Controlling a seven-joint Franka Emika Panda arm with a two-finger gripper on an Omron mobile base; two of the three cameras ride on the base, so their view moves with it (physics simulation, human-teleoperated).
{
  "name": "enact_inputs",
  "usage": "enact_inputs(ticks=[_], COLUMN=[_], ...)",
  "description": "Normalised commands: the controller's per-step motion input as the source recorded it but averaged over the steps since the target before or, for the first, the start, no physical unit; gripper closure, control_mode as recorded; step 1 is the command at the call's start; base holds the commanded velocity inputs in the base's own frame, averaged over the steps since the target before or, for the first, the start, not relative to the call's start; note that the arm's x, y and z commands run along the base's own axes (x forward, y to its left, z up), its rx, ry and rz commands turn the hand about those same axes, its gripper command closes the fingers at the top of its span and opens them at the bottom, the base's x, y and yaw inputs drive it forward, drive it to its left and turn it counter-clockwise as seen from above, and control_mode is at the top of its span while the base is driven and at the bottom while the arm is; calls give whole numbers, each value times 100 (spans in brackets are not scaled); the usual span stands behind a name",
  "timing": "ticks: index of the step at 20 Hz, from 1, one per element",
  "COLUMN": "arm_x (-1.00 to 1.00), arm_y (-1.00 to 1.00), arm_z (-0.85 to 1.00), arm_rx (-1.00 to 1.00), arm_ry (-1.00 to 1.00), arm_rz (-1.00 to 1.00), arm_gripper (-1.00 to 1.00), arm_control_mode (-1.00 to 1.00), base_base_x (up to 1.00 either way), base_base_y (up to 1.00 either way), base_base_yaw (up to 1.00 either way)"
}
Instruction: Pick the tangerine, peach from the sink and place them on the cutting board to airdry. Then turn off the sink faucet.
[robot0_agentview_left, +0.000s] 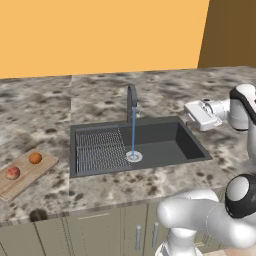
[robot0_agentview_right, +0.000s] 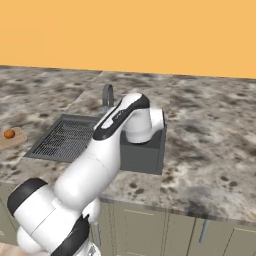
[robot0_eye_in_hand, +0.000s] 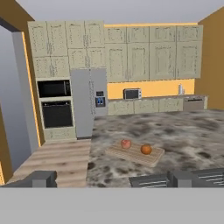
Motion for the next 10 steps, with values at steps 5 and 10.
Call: enact_inputs(ticks=[5, 10], arm_x=[37, 46], arm_y=[0, 0], arm_z=[-22, -15], arm_rx=[1, 2], arm_ry=[0, 0], arm_rz=[0, 1], arm_gripper=[-100, -100], arm_control_mode=[-100, -100], base_base_x=[0, 0], base_base_y=[0, 0], base_base_yaw=[0, 0])
